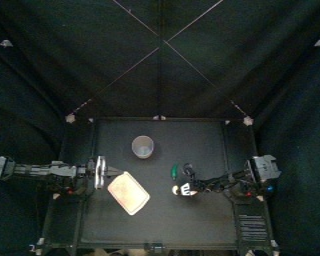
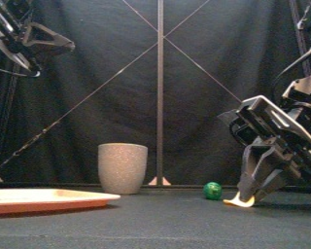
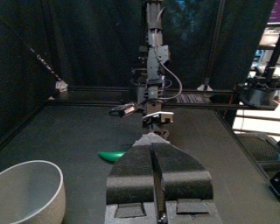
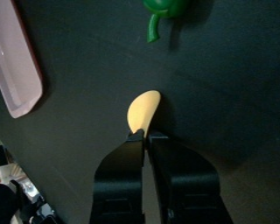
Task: Pick the chip then place it on the pink plate
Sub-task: Place chip on the pink plate
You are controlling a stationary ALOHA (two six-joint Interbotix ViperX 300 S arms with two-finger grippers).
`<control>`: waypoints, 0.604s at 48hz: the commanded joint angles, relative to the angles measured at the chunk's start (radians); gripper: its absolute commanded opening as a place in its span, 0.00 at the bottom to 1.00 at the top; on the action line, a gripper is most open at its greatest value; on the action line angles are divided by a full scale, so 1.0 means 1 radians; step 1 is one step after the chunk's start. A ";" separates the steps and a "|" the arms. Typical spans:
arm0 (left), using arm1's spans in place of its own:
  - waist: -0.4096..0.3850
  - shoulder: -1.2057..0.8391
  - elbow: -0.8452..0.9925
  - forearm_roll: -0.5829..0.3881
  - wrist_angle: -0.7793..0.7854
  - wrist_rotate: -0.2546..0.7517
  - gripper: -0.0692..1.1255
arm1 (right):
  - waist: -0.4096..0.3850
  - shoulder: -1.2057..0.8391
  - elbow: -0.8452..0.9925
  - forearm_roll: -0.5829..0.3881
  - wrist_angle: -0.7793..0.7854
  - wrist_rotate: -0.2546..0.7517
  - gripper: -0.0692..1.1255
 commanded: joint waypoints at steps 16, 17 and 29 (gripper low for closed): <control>0.000 0.005 -0.014 0.002 -0.009 0.003 0.08 | -0.003 0.063 -0.383 -0.391 0.003 0.002 0.35; 0.002 0.005 -0.014 0.003 -0.009 0.003 0.08 | -0.006 0.078 -0.408 -0.411 0.003 0.002 0.35; 0.014 0.005 -0.012 0.000 -0.009 0.002 0.08 | -0.038 0.308 -0.707 -0.538 0.018 -0.006 0.37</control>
